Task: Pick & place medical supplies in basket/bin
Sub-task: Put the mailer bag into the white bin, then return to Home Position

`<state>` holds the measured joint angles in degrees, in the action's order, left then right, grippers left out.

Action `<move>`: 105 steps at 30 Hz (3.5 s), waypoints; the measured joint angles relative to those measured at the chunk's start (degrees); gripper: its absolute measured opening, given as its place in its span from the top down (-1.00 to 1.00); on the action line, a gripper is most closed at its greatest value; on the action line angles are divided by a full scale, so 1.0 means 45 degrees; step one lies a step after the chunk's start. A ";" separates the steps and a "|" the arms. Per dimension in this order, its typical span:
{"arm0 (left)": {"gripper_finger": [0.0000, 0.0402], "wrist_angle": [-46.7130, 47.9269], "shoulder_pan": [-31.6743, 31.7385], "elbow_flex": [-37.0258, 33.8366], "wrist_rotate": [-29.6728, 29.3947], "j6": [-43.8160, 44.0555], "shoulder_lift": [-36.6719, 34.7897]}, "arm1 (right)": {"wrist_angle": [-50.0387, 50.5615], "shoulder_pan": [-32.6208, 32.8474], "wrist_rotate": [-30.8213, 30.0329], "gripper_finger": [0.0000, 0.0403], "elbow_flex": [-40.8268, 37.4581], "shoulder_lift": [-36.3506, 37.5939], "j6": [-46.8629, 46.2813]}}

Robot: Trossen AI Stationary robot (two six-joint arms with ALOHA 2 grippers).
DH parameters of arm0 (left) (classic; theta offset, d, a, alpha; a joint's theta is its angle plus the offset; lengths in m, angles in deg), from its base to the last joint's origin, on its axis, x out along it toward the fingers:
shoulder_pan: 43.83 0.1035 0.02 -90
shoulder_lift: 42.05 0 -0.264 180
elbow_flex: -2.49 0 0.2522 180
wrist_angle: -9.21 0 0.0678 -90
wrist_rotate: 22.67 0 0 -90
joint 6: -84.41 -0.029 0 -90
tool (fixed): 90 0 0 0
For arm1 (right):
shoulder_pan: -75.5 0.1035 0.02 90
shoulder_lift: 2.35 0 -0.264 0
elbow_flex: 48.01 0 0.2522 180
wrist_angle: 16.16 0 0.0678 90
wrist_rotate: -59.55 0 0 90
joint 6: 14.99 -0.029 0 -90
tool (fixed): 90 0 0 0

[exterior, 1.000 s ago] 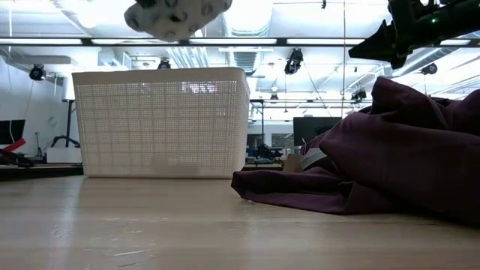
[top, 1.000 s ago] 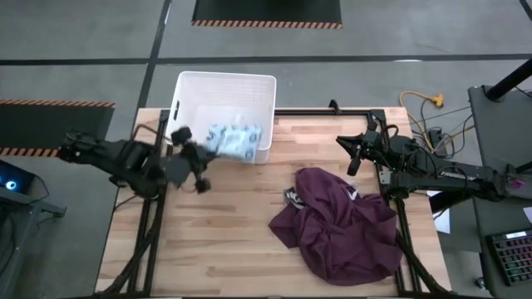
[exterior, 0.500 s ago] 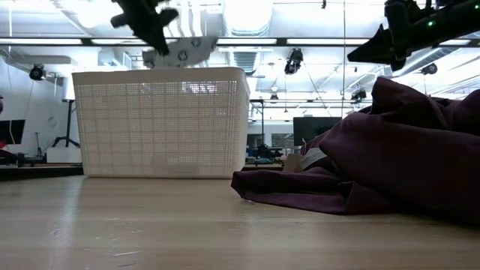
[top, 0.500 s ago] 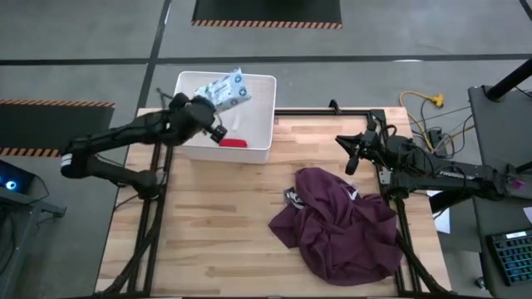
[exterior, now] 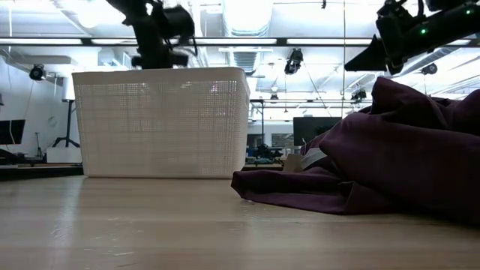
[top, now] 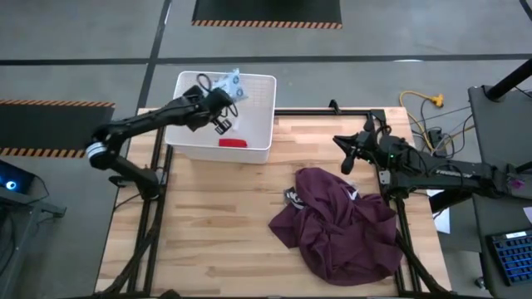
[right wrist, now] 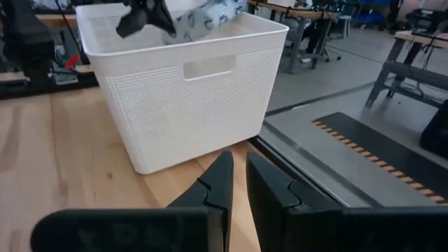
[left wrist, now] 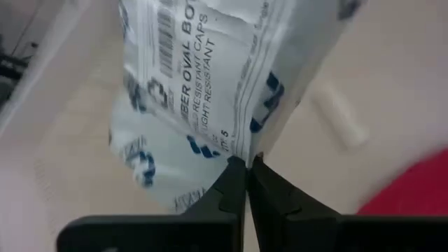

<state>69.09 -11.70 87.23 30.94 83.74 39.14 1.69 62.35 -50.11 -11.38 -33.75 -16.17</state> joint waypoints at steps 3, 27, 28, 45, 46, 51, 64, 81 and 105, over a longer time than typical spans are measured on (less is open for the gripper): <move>0.98 0.0298 0.0130 0.0000 0.0225 -0.1054 0.0651 | 0.0010 -0.0003 0.0003 0.84 0.0000 -0.0132 -0.0009; 0.72 -0.0328 0.0593 -0.0015 0.7227 -0.0354 -0.0459 | -0.0019 0.0000 0.0014 0.84 -0.0005 -0.0798 0.1908; 0.71 -0.0865 0.0472 -0.0016 0.7717 -0.0020 -0.0719 | -0.0019 0.0000 0.0037 0.84 -0.0005 -0.0768 0.1883; 0.99 -1.2193 -0.4781 -0.5173 0.8497 0.1543 -0.5440 | -0.0015 0.0029 0.4383 0.84 0.0121 0.1024 0.1155; 0.99 -1.2651 -0.5079 -0.5752 0.8465 0.1587 -0.5761 | 0.0001 0.0029 0.4613 0.84 0.0079 0.1239 0.1039; 0.99 -1.4419 -0.6038 -0.8742 0.8047 0.1883 -0.7261 | 0.0334 0.0029 0.5147 0.84 -0.0244 0.2184 0.0561; 0.99 -1.5919 -0.6296 -1.3644 0.8063 0.1837 -1.2252 | 0.0102 0.0029 0.5008 0.84 -0.1469 0.3312 0.0193; 0.99 -1.3493 -0.6273 -1.5645 0.7977 0.1455 -1.7126 | -0.5728 0.0031 0.7041 0.84 -0.4964 0.3646 -0.2381; 0.99 -1.1996 -0.6277 -1.5644 0.7682 0.1828 -1.7367 | -0.5090 0.0028 0.6348 0.84 -0.4969 0.3445 -0.1384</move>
<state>15.11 -39.95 16.84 65.51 91.97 -39.01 -21.21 62.48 -21.55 -33.74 -18.25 -22.39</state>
